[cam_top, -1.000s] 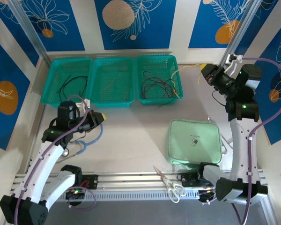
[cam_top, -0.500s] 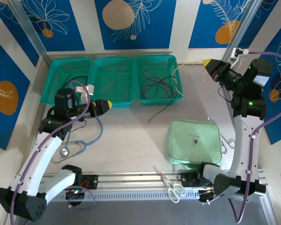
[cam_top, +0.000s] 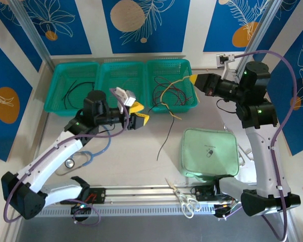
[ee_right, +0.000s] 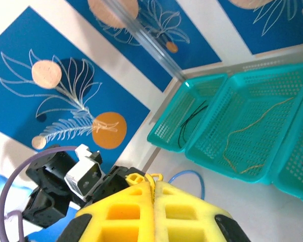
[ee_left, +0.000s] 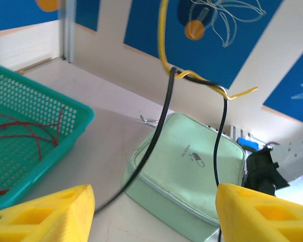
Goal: Untangle the cables
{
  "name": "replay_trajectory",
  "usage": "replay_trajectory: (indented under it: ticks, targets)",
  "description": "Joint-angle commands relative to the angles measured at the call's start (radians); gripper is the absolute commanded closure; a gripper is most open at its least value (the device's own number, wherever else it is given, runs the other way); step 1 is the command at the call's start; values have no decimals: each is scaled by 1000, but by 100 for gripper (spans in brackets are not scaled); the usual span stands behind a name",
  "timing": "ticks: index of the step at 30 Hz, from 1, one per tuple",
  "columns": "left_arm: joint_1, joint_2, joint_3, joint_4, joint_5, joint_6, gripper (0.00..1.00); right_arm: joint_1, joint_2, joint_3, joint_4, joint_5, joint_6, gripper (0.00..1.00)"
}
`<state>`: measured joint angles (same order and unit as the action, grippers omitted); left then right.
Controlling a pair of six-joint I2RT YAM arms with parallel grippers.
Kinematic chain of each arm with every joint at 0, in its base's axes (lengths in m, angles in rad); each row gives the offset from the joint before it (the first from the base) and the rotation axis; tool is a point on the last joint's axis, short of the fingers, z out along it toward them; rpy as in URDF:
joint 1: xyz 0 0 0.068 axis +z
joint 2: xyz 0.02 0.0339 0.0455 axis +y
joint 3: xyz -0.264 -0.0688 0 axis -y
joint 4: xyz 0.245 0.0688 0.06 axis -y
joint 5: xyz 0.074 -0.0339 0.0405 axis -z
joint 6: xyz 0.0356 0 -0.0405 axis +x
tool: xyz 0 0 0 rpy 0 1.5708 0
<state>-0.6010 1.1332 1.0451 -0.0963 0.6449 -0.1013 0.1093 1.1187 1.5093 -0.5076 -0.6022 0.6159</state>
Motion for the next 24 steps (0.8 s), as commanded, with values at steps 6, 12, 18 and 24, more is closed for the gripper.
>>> replay_trajectory:
  ticks: [6,12,18,24]
  targets:
    - [-68,87,103,31,11,126,39,70,-18,23,-26,12,-35,100]
    - [-85,115,104,54,11,82,80,73,-20,27,-23,21,-36,100]
    - [-85,107,125,-59,-46,82,100,49,-34,41,-11,84,-38,100]
    - [-79,30,95,-173,-156,105,100,-86,-51,41,29,130,-4,100]
